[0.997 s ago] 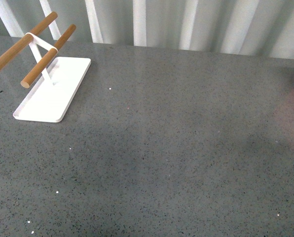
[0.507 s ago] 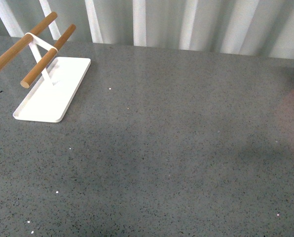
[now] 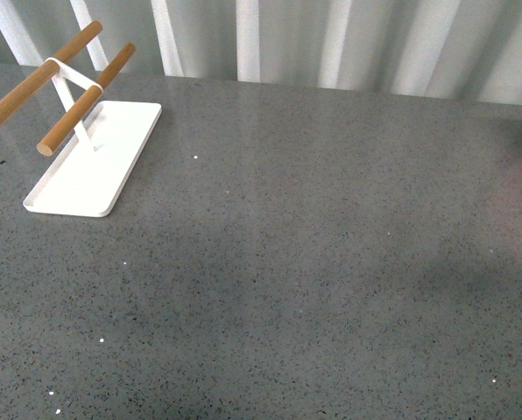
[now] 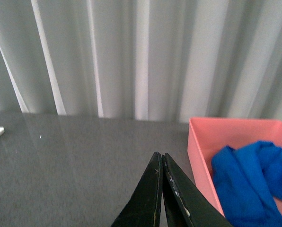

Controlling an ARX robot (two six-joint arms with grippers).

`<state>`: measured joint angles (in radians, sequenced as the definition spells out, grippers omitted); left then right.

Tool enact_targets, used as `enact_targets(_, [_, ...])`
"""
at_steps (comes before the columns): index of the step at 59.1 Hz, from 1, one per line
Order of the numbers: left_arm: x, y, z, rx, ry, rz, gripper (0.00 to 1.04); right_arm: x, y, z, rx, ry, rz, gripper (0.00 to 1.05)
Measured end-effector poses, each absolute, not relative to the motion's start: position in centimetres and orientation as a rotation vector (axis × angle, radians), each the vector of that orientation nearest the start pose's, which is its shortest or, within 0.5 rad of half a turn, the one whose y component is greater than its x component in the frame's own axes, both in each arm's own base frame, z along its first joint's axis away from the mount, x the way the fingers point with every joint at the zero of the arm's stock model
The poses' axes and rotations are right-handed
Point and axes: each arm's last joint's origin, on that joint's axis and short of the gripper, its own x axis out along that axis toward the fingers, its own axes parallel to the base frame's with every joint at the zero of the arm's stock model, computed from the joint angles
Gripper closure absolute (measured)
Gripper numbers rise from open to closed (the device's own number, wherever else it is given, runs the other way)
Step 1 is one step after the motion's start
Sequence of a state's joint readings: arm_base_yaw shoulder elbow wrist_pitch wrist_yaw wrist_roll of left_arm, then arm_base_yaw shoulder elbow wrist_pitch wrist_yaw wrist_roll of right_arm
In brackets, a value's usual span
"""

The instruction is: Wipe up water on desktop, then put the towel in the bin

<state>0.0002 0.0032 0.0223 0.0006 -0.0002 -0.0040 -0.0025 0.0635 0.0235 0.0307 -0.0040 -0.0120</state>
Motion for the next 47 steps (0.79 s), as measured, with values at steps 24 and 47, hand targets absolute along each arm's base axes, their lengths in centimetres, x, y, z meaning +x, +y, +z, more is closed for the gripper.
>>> enact_targets(24, [9.64,0.0,17.1,-0.004,-0.02,0.0,0.07,9.65,-0.02,17.12,-0.011,-0.02,-0.002,0.74])
enact_targets(47, [9.64,0.0,17.1,-0.004,-0.02,0.0,0.07,9.65,-0.02,17.12,-0.009,-0.02,-0.002,0.05])
